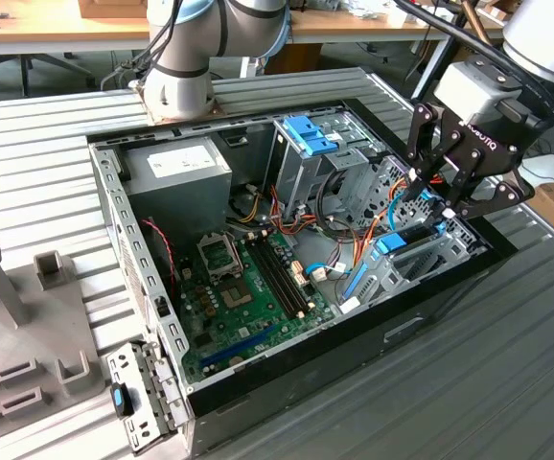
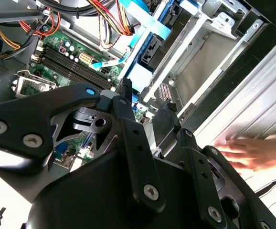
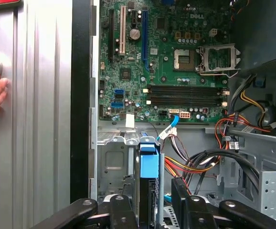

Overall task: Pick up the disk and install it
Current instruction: 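Insert the disk into the insertion slot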

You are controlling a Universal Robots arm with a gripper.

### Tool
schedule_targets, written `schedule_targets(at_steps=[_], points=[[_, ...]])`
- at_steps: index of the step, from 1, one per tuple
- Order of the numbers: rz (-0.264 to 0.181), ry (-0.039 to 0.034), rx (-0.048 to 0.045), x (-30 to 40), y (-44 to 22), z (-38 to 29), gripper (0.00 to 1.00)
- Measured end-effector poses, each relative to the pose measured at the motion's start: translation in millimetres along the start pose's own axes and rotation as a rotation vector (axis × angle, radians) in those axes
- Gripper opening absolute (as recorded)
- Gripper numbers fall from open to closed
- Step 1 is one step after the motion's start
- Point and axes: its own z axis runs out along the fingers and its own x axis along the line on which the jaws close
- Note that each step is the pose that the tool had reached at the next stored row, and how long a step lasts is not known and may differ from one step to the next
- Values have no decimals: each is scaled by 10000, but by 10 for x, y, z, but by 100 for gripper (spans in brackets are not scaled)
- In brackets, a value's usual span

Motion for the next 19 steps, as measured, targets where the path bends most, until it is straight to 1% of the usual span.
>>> schedule_targets(at_steps=[7,9,11,12,16,19], points=[[-1,-2,0,0,-1,0,43],[-1,-3,0,0,-1,1,29],[-1,-3,0,0,-1,0,29],[-52,-2,-2,-9,-8,1,29],[-533,4,-22,-36,-21,5,29],[-690,5,-30,-74,-70,7,29]])
